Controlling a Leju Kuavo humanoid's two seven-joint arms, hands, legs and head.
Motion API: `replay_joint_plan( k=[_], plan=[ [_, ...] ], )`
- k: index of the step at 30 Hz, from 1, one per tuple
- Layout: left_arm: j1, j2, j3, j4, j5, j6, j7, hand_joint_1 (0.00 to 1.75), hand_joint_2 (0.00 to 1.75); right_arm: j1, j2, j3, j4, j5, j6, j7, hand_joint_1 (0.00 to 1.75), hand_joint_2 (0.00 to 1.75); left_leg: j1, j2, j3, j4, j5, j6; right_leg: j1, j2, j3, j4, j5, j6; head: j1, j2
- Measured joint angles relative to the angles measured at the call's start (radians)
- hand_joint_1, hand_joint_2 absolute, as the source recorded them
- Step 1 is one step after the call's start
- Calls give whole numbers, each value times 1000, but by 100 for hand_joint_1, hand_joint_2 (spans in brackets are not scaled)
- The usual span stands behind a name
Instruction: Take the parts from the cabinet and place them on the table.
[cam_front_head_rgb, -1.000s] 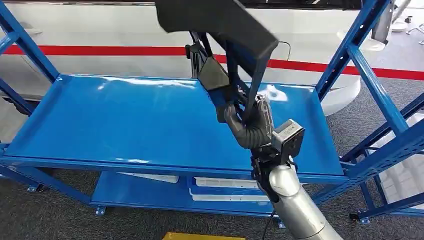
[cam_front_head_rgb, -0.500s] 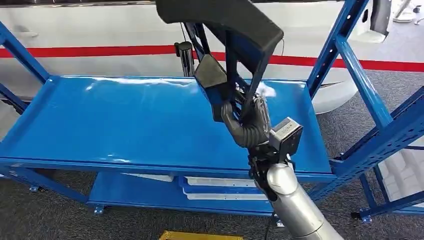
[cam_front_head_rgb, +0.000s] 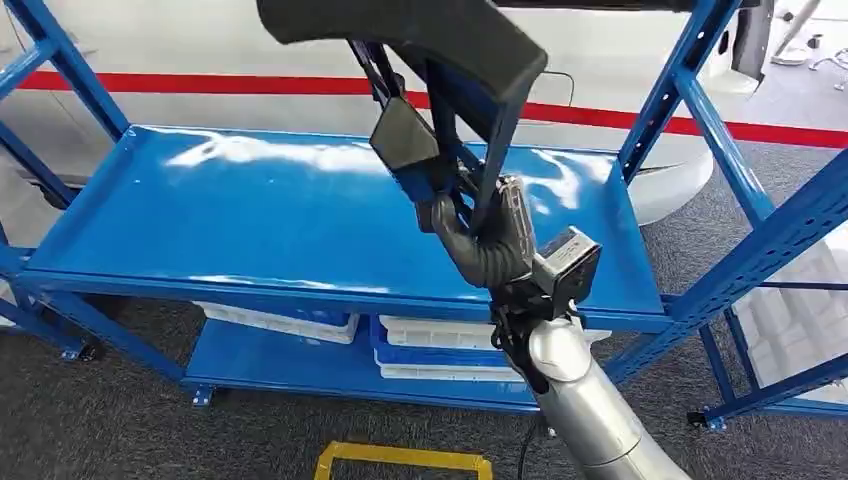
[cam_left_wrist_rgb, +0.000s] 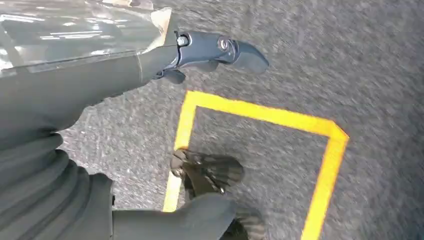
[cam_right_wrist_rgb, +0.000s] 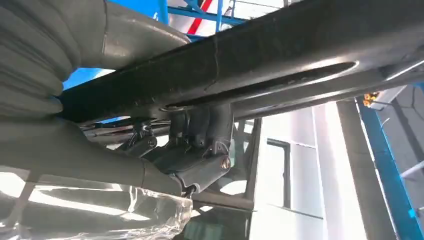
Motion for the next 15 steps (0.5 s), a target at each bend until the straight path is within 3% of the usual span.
replay_joint_plan(
  k=[1, 2, 3, 4, 5, 6, 7, 8, 12, 15],
  plan=[
    [1, 0, 0, 0, 0, 0, -3, 0, 175, 0, 0, 0, 3, 0, 0, 0, 175, 175, -2, 1, -15, 1, 11, 2, -2, 0, -13, 78, -36, 0, 0, 0],
    [1, 0, 1, 0, 0, 0, -4, 0, 175, 1, -1, 0, 6, 0, 0, 0, 175, 175, -2, 3, -29, 2, 22, 2, -2, 0, -16, 135, -46, 9, 2, 0],
    [1, 0, 1, 0, 0, 0, -7, 0, 175, 1, -2, 0, 8, 0, 0, -1, 175, 175, -2, 3, -42, 2, 31, 1, -2, 0, -3, 147, -40, 18, 1, 0],
    [1, 0, 1, 0, 0, -2, -9, 0, 175, 1, -4, 0, 11, 0, 0, -2, 175, 175, -2, 3, -56, 3, 42, -1, -2, 0, 38, 115, -22, 30, 2, 0],
    [1, 0, 2, 0, 0, -3, -11, 0, 175, 1, -4, 0, 12, 0, 0, -5, 175, 175, -2, 3, -68, 3, 51, -4, -2, 0, 100, 40, 1, 39, 2, 0],
    [1, -1, 2, 0, 0, -3, -12, 0, 175, 0, -4, 0, 13, 0, 0, -8, 175, 175, -2, 2, -76, 4, 58, -7, -2, 0, 155, -32, 11, 41, 1, 0],
    [1, -2, 2, 0, 0, -3, -13, 0, 175, -3, -3, 1, 13, 0, 2, -16, 175, 175, -3, 2, -83, 8, 66, -12, -2, -1, 225, -124, 0, 36, 2, 0],
    [1, -2, 2, 0, 0, -4, -13, 0, 175, -7, -2, 2, 13, 0, 2, -19, 175, 175, -8, 2, -93, 11, 71, -19, 6, 0, 266, -183, -16, 29, 2, 0],
    [2, -3, 2, 0, -1, -5, -15, 0, 175, -6, -4, 1, 17, 0, 3, -32, 175, 175, -7, 3, -95, 11, 97, -36, 9, 0, 239, -180, -4, 10, -1, 0],
    [2, -3, 2, 0, -1, -5, -15, 0, 175, -6, -4, 1, 17, 0, 3, -32, 175, 175, -7, 3, -95, 11, 97, -36, 9, 0, 239, -180, -4, 10, -1, 0]
  ],
)
